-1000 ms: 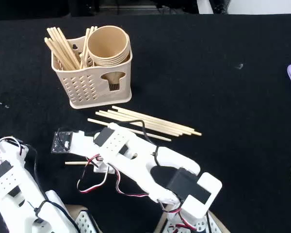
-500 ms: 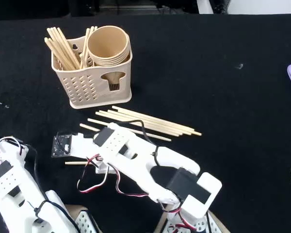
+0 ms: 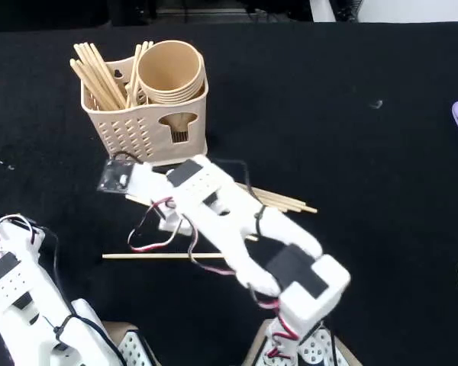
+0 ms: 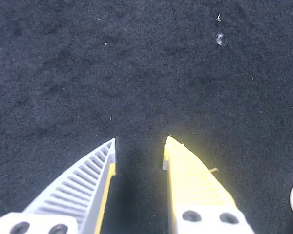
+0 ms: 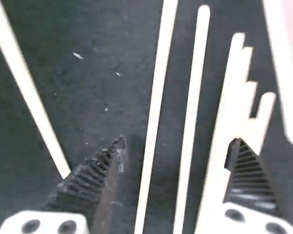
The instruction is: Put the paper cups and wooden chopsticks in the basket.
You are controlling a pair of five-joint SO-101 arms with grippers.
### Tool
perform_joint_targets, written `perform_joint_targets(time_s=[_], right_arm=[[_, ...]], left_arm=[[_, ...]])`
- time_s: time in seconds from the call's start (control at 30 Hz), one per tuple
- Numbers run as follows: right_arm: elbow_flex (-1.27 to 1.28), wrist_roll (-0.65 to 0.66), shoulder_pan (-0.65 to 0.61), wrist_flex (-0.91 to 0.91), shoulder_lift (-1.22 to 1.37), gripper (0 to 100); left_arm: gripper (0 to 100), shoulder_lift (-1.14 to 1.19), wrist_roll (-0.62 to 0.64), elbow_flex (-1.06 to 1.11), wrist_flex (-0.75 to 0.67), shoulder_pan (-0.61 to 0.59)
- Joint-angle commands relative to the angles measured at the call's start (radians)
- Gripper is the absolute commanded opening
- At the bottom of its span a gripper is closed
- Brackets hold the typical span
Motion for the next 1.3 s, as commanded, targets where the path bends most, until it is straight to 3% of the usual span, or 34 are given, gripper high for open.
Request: perform_joint_targets(time_s=[0.0, 0.1, 0.27, 0.3, 0.57, 0.87, 1.0, 1.27], right_arm=[[-0.045, 0.009, 0.011, -0.02, 0.039, 32.1], [-0.045, 0.009, -0.018, -0.02, 0.065, 27.6], [-0.045, 0.0, -0.041, -0.02, 0.059, 1.8], [-0.045, 0.0, -0.041, -0.018, 0.053, 0.9], [0.015, 0.0, -0.04, 0.04, -0.082, 1.1], [0.143, -0.026, -0.04, -0.16, -0.125, 1.1], [0.101, -0.071, -0.035, -0.071, -0.203, 1.1], [0.05, -0.1, -0.035, 0.064, -0.622, 1.1]], left_arm=[[16, -0.017, -0.002, -0.053, -0.011, 0.007], [16, -0.017, -0.002, -0.053, -0.011, 0.007], [16, -0.017, -0.002, -0.053, -0.009, 0.007], [16, -0.017, -0.002, -0.053, -0.009, 0.007], [16, -0.017, -0.002, -0.053, -0.011, 0.007], [16, -0.017, -0.002, -0.053, -0.009, 0.007], [16, -0.017, -0.002, -0.053, -0.009, 0.007], [16, -0.017, -0.002, -0.053, -0.009, 0.007]])
